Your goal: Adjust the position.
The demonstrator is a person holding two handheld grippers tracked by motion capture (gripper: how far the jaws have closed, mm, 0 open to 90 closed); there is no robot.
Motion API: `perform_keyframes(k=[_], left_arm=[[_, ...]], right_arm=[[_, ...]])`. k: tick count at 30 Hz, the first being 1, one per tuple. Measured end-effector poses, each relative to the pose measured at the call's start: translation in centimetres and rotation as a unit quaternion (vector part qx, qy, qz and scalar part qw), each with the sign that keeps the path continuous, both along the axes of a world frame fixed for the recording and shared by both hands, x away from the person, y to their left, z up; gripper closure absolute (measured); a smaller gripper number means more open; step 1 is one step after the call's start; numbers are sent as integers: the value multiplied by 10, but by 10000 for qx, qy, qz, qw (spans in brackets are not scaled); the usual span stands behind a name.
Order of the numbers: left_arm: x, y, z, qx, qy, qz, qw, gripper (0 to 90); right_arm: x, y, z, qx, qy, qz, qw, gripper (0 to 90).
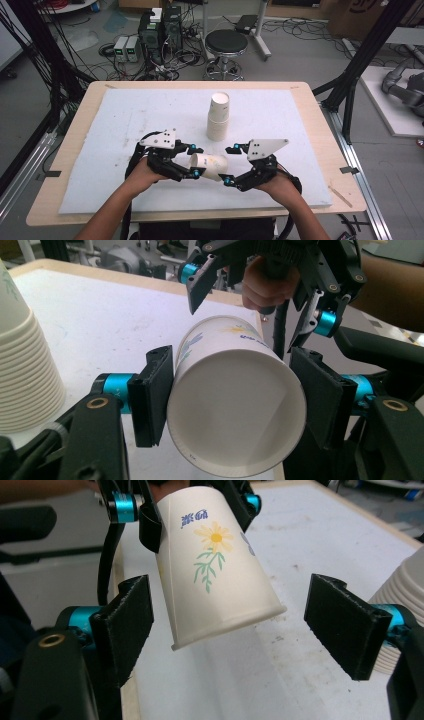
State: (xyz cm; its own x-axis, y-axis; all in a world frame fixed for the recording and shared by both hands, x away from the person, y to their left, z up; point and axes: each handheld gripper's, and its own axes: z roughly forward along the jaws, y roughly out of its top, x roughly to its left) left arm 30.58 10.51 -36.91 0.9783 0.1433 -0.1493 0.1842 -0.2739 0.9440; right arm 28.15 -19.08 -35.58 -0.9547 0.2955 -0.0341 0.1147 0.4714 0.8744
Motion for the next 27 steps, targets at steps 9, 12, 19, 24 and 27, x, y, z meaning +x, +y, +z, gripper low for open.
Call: perform_keyframes(k=[9, 12, 19, 24, 27], left_arm=[[-3, 5, -6, -275, -214, 217, 9992, 362], [-4, 7, -9, -342, -217, 274, 9988, 362], [-5, 10, -8, -515, -309, 222, 9979, 364], [-7, 10, -6, -637, -327, 138, 9973, 366], [-8, 8, -6, -618, -327, 105, 9975, 366]], right_arm=[[-9, -13, -16, 525, -179, -356, 9978, 202], [-10, -16, -21, 619, -132, -378, 9973, 202], [-10, -21, -33, 766, 1, -478, 9959, 202], [-11, -22, -40, 823, 191, -350, 9958, 202], [-10, -21, -40, 841, 223, -298, 9958, 202]])
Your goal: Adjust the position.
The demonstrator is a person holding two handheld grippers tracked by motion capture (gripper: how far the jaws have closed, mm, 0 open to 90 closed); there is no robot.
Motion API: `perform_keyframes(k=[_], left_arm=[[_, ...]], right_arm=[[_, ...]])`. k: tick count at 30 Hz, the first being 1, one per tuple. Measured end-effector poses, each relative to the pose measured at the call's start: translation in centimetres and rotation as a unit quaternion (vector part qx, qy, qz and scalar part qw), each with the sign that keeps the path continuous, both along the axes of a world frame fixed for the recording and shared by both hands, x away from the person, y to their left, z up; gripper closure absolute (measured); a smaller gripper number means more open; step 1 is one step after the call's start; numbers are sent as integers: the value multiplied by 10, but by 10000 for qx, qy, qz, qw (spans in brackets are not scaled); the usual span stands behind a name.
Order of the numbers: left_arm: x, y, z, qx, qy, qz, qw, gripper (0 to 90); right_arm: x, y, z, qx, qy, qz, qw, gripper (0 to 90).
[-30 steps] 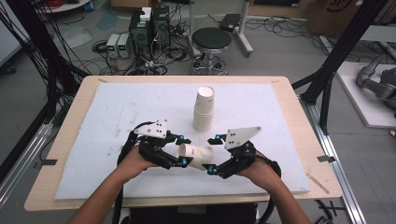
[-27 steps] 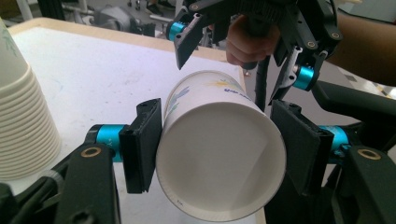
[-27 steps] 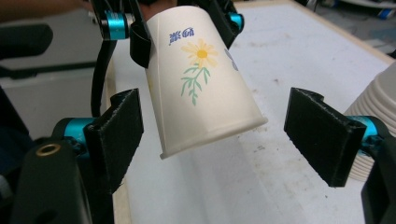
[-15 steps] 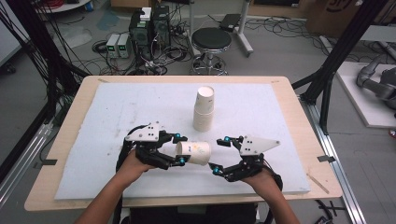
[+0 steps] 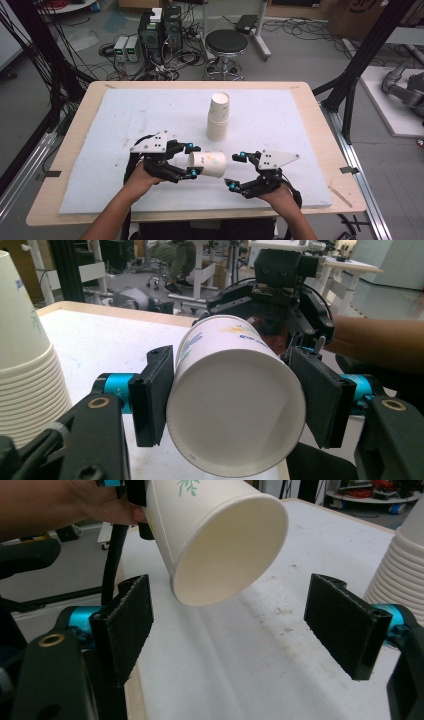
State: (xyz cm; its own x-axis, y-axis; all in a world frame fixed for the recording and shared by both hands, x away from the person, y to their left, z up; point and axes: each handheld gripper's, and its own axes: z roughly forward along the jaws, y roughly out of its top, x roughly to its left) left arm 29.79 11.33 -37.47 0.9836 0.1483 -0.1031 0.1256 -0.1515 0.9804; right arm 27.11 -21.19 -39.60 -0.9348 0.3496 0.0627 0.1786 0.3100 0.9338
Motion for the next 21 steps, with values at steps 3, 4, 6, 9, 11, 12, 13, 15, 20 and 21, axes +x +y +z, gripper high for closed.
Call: perform_keyframes(k=[3, 4, 6, 9, 11, 12, 13, 15, 20, 21], left_arm=[[0, -1, 1, -6, -10, -49, 10000, 366], [-1, -2, 1, -12, 1, -78, 10000, 366], [-1, -4, 1, -29, 16, -134, 9999, 366], [-2, -8, 1, -103, 81, -245, 9996, 367], [-2, -9, 1, -110, 92, -269, 9995, 367], [-2, -9, 1, -112, 99, -284, 9995, 367], [-2, -10, 1, -122, 124, -331, 9993, 368], [-2, -11, 0, -151, 148, -398, 9990, 369], [-2, -9, -1, -289, 172, -469, 9983, 369], [-2, -8, -1, -321, 168, -472, 9982, 369]], right_arm=[[0, 1, 0, -23, 25, 29, 10000, 202], [1, 1, -1, -32, -22, 38, 10000, 202], [1, 3, -1, 0, 11, 94, 10000, 202], [2, 7, -1, 46, 79, 250, 9996, 202], [3, 10, -2, 91, 142, 330, 9993, 202], [3, 10, -2, 91, 142, 330, 9993, 202], [4, 10, -2, 112, 129, 323, 9993, 202], [6, 12, -3, 214, 178, 417, 9987, 201], [8, 14, -3, 451, 334, 628, 9964, 205], [9, 14, -3, 485, 348, 649, 9961, 210]])
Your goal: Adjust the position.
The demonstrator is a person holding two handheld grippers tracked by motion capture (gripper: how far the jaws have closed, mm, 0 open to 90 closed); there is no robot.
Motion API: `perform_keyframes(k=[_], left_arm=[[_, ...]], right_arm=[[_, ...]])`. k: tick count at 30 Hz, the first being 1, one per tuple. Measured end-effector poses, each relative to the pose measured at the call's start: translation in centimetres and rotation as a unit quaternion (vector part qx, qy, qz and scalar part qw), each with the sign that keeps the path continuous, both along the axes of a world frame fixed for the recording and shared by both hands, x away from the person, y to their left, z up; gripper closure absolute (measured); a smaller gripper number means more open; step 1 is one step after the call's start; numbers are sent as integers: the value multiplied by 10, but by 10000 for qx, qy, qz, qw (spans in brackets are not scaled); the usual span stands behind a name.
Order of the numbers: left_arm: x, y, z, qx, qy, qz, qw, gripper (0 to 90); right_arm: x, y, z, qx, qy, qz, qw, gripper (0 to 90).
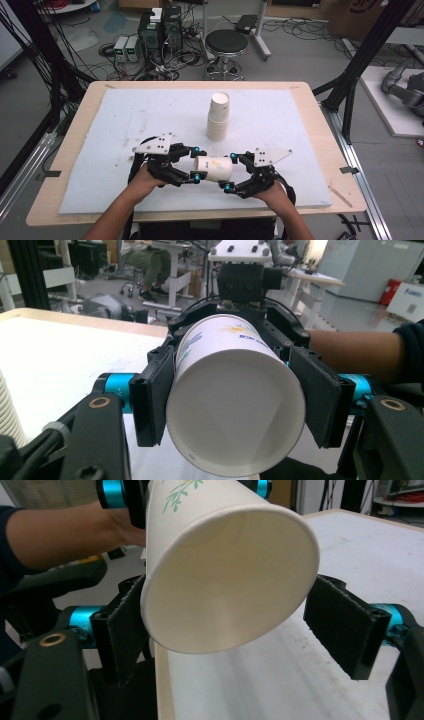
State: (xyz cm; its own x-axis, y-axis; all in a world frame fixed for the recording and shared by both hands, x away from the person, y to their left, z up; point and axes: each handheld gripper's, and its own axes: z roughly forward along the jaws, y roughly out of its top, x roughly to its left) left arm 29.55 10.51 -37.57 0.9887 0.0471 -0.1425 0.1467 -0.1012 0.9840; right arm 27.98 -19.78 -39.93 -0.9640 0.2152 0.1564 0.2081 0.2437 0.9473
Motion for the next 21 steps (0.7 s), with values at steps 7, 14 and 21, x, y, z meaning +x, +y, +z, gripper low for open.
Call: perform_keyframes(k=[7, 14, 21], left_arm=[[1, 5, -4, -155, 17, -54, 9999, 368], [0, 5, -6, -59, 174, -27, 9998, 228], [-1, 9, -4, 222, 241, 354, 9988, 137]], right_arm=[[1, 1, -1, 158, -90, 126, 9998, 283], [1, -2, 2, 306, -36, 295, 9991, 350], [1, -1, 6, 115, -46, 268, 9996, 348]])
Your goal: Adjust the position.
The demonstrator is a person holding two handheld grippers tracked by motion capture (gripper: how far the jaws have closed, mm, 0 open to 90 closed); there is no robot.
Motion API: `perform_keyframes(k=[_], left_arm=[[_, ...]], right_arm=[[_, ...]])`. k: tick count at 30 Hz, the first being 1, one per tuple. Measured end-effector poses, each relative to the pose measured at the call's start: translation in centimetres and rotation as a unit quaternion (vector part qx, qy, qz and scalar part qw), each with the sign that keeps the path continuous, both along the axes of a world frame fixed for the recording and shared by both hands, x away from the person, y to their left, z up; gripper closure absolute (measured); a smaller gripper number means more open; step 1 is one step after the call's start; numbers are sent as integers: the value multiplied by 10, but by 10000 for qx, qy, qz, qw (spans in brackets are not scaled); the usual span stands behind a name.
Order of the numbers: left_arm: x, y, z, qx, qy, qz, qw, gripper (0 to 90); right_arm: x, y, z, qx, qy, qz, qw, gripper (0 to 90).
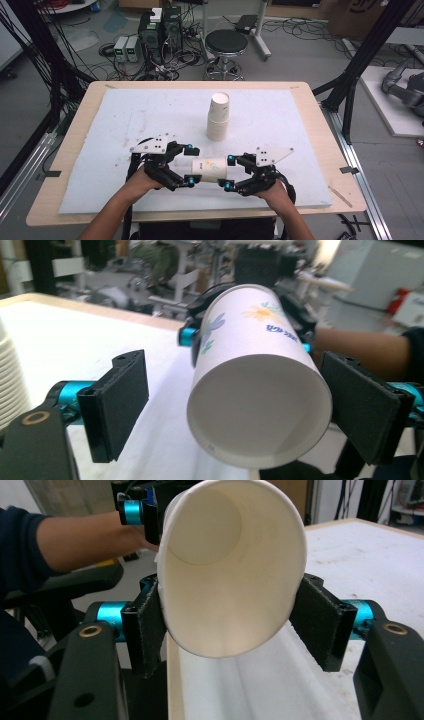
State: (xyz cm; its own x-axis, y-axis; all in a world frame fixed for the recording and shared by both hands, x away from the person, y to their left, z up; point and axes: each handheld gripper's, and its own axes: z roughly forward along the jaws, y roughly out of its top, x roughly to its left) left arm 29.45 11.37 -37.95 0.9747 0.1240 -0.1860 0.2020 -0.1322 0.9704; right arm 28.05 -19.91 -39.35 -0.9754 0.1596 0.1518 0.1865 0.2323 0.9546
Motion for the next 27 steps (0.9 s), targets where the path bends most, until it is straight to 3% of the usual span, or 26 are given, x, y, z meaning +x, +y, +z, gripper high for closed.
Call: perform_keyframes(k=[2, 3, 4, 5, 7, 13, 16, 17, 19, 21, 23, 26, 27], left_arm=[[0, 2, 2, 137, -50, 88, 9999, 137], [0, 3, 3, 190, -59, 143, 9997, 137], [0, 4, 4, 249, -72, 170, 9995, 137], [0, 5, 5, 352, -94, 179, 9992, 137], [0, 6, 7, 481, -145, 205, 9985, 137], [0, 7, 11, 662, -230, 263, 9972, 138], [0, 8, 11, 709, -224, 318, 9967, 138], [0, 8, 12, 805, -255, 324, 9959, 138], [0, 7, 13, 928, -311, 344, 9946, 139], [0, 6, 14, 1057, -325, 324, 9933, 141], [0, 5, 14, 1154, -341, 307, 9923, 143], [0, 3, 14, 1251, -317, 294, 9912, 149], [0, 2, 14, 1312, -333, 294, 9904, 149]], right_arm=[[1, -1, 2, -28, 41, -40, 10000, 345], [2, -2, 5, -200, 20, -116, 9997, 345], [2, -2, 5, -200, 20, -116, 9997, 345], [4, -1, 8, -414, -25, -184, 9990, 345], [4, -1, 10, -486, -29, -182, 9987, 344], [7, 3, 21, -832, -127, -186, 9963, 342], [8, 5, 26, -1022, -183, -217, 9944, 342], [9, 7, 29, -1175, -195, -190, 9927, 341], [9, 8, 31, -1222, -197, -181, 9921, 341], [10, 11, 35, -1492, -232, -193, 9883, 340], [10, 12, 36, -1528, -248, -187, 9878, 340], [12, 18, 39, -1781, -341, -123, 9833, 340], [12, 18, 39, -1781, -341, -123, 9833, 340]])
